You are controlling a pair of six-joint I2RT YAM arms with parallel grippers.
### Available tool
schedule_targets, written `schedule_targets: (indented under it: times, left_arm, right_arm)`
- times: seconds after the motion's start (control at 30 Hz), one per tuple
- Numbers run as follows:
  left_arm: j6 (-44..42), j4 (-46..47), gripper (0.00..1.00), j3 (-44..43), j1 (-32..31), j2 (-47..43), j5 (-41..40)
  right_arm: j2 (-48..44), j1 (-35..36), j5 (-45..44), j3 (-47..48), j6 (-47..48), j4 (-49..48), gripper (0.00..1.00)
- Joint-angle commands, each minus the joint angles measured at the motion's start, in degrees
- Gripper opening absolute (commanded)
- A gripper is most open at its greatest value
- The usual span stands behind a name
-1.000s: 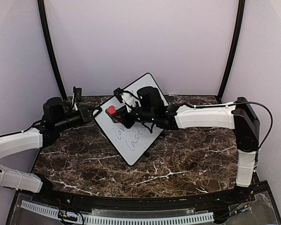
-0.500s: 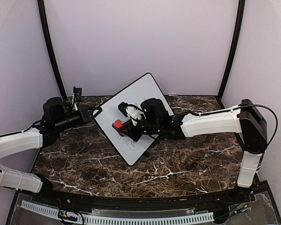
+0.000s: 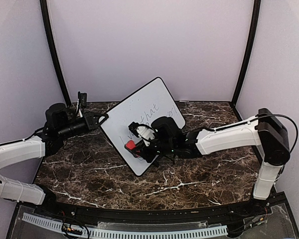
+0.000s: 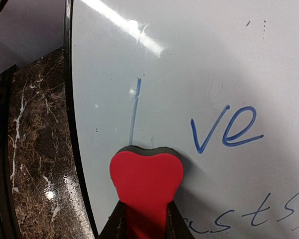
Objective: Erase the whiteboard
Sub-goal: Erase the whiteboard at the center of the board.
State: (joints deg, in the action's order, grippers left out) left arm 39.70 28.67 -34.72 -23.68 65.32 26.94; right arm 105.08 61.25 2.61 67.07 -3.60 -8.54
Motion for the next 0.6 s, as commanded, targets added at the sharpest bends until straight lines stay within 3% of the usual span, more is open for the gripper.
schedule_targets:
  times: [0.0,0.37,0.57]
  left_arm:
    - [0.67,8.9,0.0,-0.96,-1.72,-3.39,8.72]
    - [0.71,8.85,0.0,-0.8,-1.72,-3.29,8.58]
    - [0.81,9.03,0.0,-0.79,-1.72,-3.35,8.73]
  right_arm:
    - [0.66,0.41,-1.75,0.75,-1.04,3.31,0.02]
    - [5.38,0.62,-4.4,13.81,-0.41,6.05,0.02]
    - [5.31,0.93,-5.64,13.47,-0.52,7.44,0.02]
